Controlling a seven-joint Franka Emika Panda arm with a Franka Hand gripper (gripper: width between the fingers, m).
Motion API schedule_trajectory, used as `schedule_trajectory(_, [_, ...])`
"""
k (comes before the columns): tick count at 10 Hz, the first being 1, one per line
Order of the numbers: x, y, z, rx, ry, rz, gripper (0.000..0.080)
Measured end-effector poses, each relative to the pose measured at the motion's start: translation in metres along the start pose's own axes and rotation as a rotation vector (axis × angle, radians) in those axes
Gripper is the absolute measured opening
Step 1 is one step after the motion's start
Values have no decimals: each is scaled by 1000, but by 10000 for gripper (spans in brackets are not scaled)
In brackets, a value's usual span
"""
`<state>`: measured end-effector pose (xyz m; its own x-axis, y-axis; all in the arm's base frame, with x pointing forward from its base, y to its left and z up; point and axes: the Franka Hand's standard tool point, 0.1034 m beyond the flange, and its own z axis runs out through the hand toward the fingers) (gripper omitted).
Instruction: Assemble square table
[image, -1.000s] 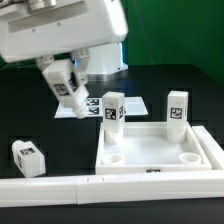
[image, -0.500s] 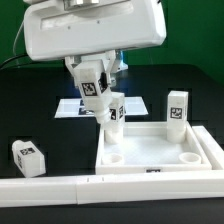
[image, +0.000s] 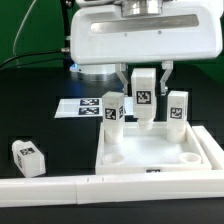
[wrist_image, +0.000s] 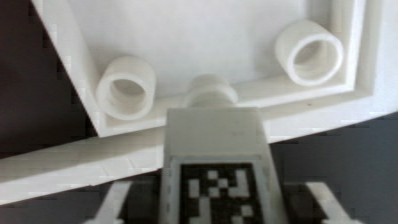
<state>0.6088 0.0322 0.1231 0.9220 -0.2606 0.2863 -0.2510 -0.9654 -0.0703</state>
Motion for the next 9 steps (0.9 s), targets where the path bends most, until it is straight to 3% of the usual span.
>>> schedule_trajectory(4, [-1,-3,1,0,-1,-6,281])
schedule_trajectory(6, [-1,-32,7,-9,44,-182,281])
schedule_trajectory(7, [-2,-40,6,-16,44,-221,281])
schedule_trajectory(9, [-2,-35,7,-17,42,-202,281])
